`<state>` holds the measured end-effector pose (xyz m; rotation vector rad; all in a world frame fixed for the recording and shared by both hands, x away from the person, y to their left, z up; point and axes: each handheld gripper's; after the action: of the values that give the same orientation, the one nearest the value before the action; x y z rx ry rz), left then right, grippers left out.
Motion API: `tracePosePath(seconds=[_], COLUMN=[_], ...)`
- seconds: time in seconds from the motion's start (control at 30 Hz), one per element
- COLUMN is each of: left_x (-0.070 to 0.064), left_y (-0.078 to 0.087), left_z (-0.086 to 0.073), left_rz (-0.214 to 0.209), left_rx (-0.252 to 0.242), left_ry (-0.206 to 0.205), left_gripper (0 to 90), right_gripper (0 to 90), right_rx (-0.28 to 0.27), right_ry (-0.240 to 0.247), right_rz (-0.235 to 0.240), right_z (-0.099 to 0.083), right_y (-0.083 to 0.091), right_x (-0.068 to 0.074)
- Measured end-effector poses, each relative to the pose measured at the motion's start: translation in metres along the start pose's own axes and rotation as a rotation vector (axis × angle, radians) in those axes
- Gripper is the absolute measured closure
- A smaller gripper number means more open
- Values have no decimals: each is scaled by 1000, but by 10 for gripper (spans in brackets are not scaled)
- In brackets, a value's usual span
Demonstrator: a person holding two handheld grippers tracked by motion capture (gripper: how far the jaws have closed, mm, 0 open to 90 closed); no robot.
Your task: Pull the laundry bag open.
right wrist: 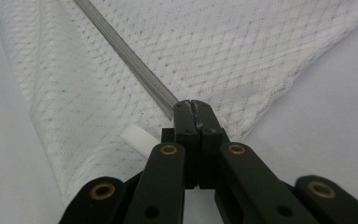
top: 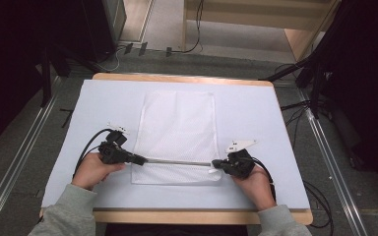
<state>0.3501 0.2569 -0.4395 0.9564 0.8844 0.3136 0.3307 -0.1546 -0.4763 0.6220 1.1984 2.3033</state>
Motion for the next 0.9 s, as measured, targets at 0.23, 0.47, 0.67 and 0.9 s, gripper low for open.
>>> tracePosePath(seconds=[0.23, 0.47, 0.67, 0.9], left_x=[1, 1, 9, 16], left_y=[1, 4, 11, 19], left_z=[-3, -5, -13, -24], left_rz=[-4, 9, 4, 43], left_rx=[4, -1, -3, -15], left_ry=[-2, 19, 39, 73], left_gripper=[881, 882, 882, 882], right_gripper=[900, 900, 900, 900], right_rx=[0, 0, 4, 4], right_ry=[16, 16, 21, 23], right_rz=[4, 8, 8, 11], right_z=[0, 0, 1, 1], right_y=[0, 0, 0, 0], right_x=[0, -1, -1, -2])
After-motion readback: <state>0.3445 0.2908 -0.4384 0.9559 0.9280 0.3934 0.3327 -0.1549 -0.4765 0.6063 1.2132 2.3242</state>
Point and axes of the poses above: each handheld gripper's, and its own axes: y roughly backward along the jaws, z roughly out of its top, x roughly to its left, and after that the axes turned 13 degrees about x, right-handed
